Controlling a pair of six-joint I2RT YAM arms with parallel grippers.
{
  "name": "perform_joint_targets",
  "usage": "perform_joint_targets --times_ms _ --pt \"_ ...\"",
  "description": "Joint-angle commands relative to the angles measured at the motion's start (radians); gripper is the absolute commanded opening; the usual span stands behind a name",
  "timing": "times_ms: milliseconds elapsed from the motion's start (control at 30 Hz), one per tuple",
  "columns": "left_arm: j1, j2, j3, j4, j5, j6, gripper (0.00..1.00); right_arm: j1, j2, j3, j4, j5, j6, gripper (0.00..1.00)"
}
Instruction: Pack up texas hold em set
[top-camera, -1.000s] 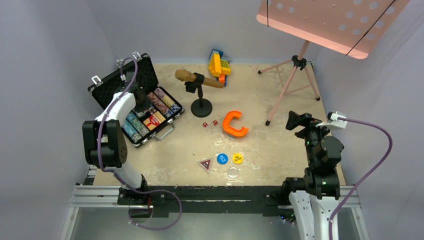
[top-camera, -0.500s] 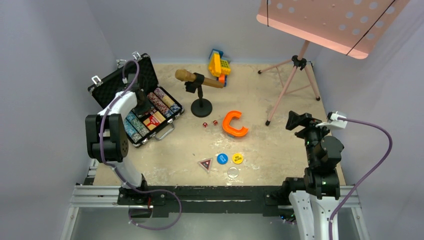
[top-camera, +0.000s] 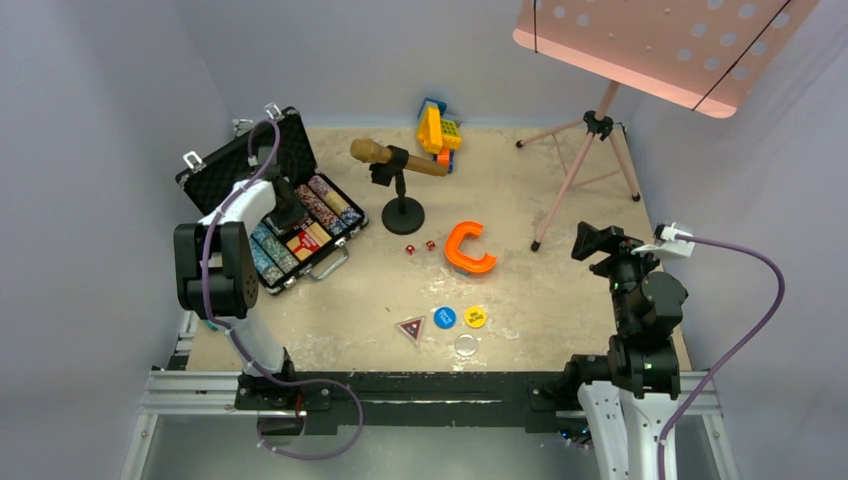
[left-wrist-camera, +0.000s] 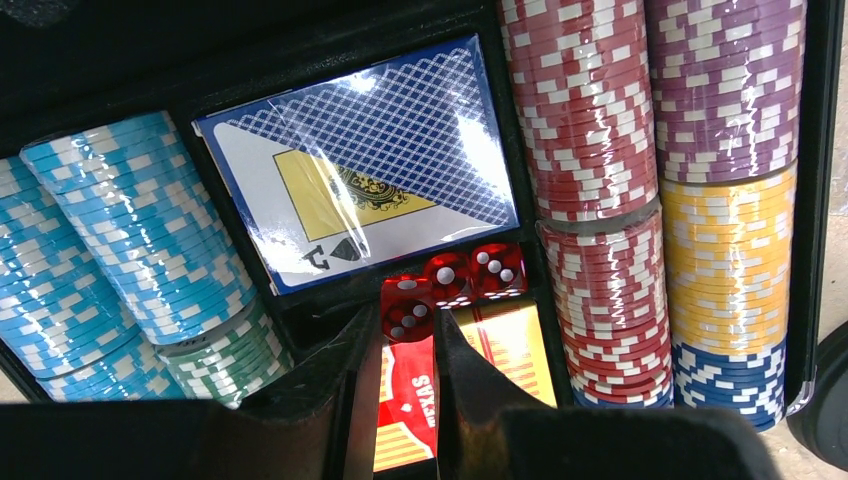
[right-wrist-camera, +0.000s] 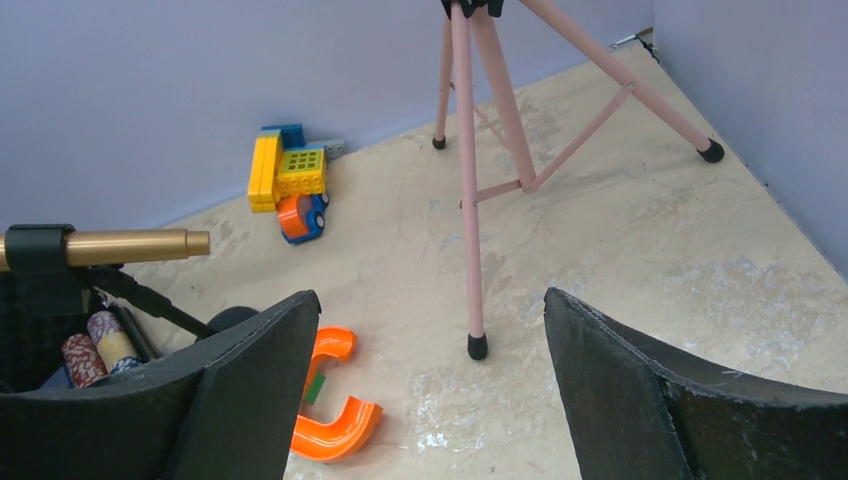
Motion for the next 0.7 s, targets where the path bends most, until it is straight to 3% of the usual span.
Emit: perform_joint_targets --times_ms 0,667 --pt "0.007 0.007 0.038 0.001 0.013 -0.002 0.00 -0.004 0.004 0.025 0.025 -0.002 -0.005 0.87" --pt "0.006 0.015 0.034 -0.025 0.037 -0.009 0.00 -0.004 0.001 0.022 0.026 -0.005 -0.005 0.87"
